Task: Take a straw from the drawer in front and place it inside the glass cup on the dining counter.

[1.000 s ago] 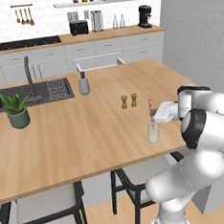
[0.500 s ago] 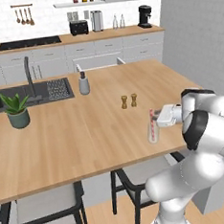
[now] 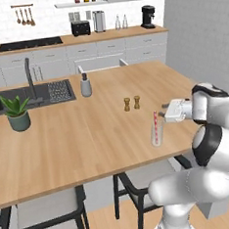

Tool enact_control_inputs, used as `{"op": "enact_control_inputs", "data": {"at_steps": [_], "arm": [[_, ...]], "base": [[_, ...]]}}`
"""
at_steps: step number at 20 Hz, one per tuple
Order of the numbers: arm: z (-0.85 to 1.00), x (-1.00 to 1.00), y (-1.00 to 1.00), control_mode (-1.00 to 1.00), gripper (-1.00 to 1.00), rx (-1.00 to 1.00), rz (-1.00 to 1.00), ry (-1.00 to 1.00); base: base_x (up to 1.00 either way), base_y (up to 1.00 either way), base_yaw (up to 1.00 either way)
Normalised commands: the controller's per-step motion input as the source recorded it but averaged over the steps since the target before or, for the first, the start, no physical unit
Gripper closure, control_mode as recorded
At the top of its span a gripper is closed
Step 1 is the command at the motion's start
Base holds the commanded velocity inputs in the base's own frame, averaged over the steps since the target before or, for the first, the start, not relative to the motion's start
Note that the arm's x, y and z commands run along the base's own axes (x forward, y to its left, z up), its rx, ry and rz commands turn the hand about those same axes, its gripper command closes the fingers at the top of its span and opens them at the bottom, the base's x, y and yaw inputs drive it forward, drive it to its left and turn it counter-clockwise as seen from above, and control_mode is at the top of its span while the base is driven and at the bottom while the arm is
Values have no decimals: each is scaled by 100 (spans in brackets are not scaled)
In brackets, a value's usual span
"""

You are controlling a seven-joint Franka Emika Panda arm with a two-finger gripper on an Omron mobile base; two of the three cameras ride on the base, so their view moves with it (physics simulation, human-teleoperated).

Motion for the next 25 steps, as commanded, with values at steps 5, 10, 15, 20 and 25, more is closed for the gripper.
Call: {"op": "enact_control_inputs", "data": {"at_steps": [5,10,15,20,25], "arm": [[100,-83,0,-100,-100,0,-8,-1],[100,-100,12,-100,-100,-2,-13,0],[99,-100,42,-100,-100,-14,-15,1],[63,-85,55,-100,-100,-30,-14,15],[27,-59,57,-100,-100,-33,-10,32]], "base": [[0,0,0],[0,0,0],[0,0,0],[0,0,0],[0,0,0]]}}
